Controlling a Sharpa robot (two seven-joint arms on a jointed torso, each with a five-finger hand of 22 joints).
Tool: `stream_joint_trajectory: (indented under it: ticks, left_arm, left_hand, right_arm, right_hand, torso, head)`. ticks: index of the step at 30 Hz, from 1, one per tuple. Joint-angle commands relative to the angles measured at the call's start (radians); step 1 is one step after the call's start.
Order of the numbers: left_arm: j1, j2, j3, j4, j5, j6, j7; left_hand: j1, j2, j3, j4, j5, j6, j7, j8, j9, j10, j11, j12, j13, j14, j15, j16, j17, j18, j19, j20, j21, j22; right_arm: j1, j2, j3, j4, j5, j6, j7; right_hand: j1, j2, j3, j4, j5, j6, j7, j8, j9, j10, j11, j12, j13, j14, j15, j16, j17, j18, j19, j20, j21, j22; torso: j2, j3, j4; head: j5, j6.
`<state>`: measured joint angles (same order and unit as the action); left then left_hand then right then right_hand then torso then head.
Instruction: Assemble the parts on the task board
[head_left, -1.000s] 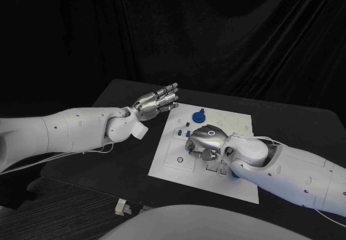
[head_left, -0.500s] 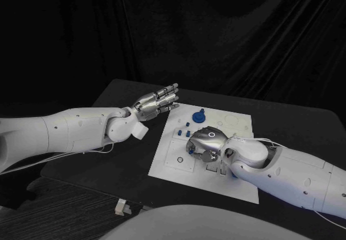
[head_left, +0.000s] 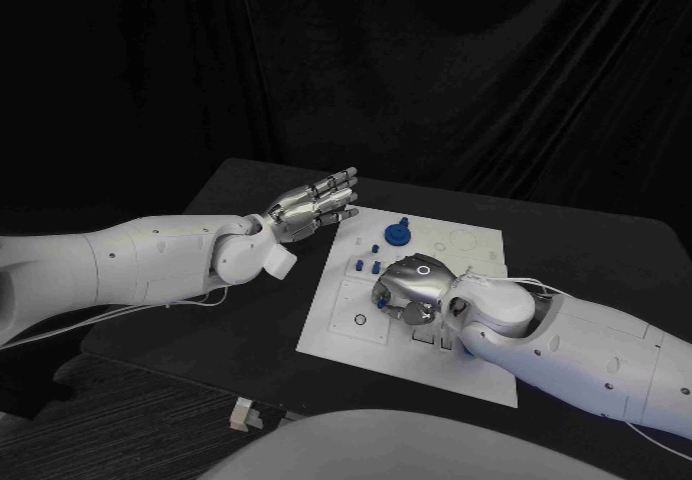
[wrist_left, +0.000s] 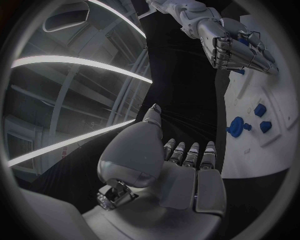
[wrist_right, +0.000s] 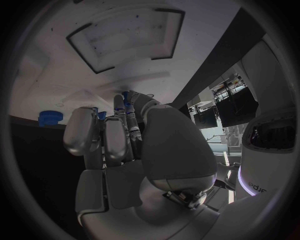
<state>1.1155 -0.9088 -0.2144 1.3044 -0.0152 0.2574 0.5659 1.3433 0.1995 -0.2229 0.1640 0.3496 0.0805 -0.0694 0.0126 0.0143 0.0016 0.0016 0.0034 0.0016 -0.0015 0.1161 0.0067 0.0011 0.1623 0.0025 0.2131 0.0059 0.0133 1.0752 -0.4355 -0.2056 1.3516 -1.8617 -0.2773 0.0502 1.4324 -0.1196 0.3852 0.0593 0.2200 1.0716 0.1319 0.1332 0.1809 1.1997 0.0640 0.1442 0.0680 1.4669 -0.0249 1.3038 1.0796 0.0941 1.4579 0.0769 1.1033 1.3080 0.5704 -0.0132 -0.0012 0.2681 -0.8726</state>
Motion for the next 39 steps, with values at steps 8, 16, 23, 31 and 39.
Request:
stream_joint_trajectory:
  ticks: [8, 16, 23, 31, 39]
  left_arm:
    - [-0.002, 0.002, 0.001, 0.001, 0.007, 0.014, 0.008]
    - [-0.002, 0.003, 0.001, 0.000, 0.007, 0.015, 0.007]
    - [-0.002, 0.003, 0.001, 0.000, 0.007, 0.016, 0.006]
    - [-0.002, 0.001, 0.001, 0.001, 0.007, 0.015, 0.005]
    - [-0.002, -0.002, 0.001, 0.003, 0.007, 0.012, 0.007]
  left_hand:
    - [0.001, 0.013, 0.001, -0.008, 0.008, -0.002, 0.006, 0.003, 0.001, -0.002, 0.009, -0.003, -0.002, 0.001, 0.008, -0.007, -0.001, 0.006, 0.001, 0.008, -0.002, 0.001]
    - [0.001, 0.013, 0.001, -0.009, 0.008, -0.002, 0.007, 0.003, 0.001, -0.002, 0.010, -0.003, -0.002, 0.001, 0.009, -0.007, -0.001, 0.006, 0.001, 0.009, -0.002, 0.001]
    - [0.001, 0.013, 0.001, -0.009, 0.008, -0.002, 0.007, 0.003, 0.001, -0.002, 0.011, -0.003, -0.002, 0.001, 0.009, -0.007, -0.001, 0.006, 0.001, 0.009, -0.002, 0.001]
    - [0.001, 0.013, 0.001, -0.010, 0.009, -0.002, 0.008, 0.003, 0.001, -0.002, 0.012, -0.003, -0.002, 0.001, 0.010, -0.007, -0.001, 0.006, 0.001, 0.010, -0.002, 0.001]
    - [0.001, 0.013, 0.001, -0.010, 0.009, -0.001, 0.008, 0.003, 0.001, -0.002, 0.013, -0.003, -0.002, 0.001, 0.010, -0.007, -0.001, 0.006, 0.001, 0.010, -0.002, 0.001]
  right_arm:
    - [-0.006, 0.001, -0.002, -0.005, -0.009, 0.008, -0.038]
    - [-0.006, -0.004, -0.002, -0.005, -0.009, -0.001, -0.038]
    - [-0.006, -0.010, -0.002, -0.004, -0.009, -0.032, -0.034]
    - [0.008, -0.035, -0.002, 0.012, -0.009, -0.110, -0.029]
    - [0.105, -0.104, -0.002, 0.073, -0.003, -0.094, -0.047]
  right_hand:
    - [-0.030, -0.017, 0.015, 0.008, -0.017, -0.101, -0.005, -0.063, -0.029, -0.030, 0.007, -0.016, 0.000, 0.005, 0.013, -0.008, -0.008, -0.005, -0.007, 0.010, -0.014, 0.144]
    - [-0.058, -0.035, 0.006, 0.023, -0.059, -0.179, -0.052, -0.070, -0.053, -0.044, 0.009, -0.021, 0.001, 0.004, 0.014, -0.007, -0.007, -0.005, -0.008, 0.012, -0.015, 0.143]
    - [-0.070, -0.040, -0.013, 0.033, -0.085, -0.226, -0.068, -0.072, -0.069, -0.068, 0.013, -0.024, 0.002, 0.001, 0.016, -0.010, -0.012, -0.004, -0.011, 0.015, -0.021, 0.142]
    - [-0.071, -0.040, -0.037, 0.041, -0.095, -0.284, -0.093, -0.069, -0.091, -0.083, 0.015, -0.019, 0.004, -0.003, 0.017, -0.015, -0.021, -0.002, -0.015, 0.016, -0.030, 0.139]
    - [-0.070, -0.033, -0.109, 0.063, -0.152, -0.234, -0.071, -0.047, -0.096, -0.243, 0.028, -0.067, -0.004, -0.001, -0.001, -0.019, -0.026, 0.000, -0.014, 0.002, -0.039, 0.137]
  torso:
    - [0.000, -0.0001, 0.0006]
    - [0.000, 0.0001, 0.0002]
    - [0.000, 0.0001, 0.0001]
    - [0.000, 0.0002, 0.0002]
    - [0.000, 0.0001, 0.0005]
  head:
    - [-0.001, 0.000]
    - [0.000, 0.000]
    - [0.001, 0.000]
    - [0.000, 0.000]
    - [-0.011, 0.000]
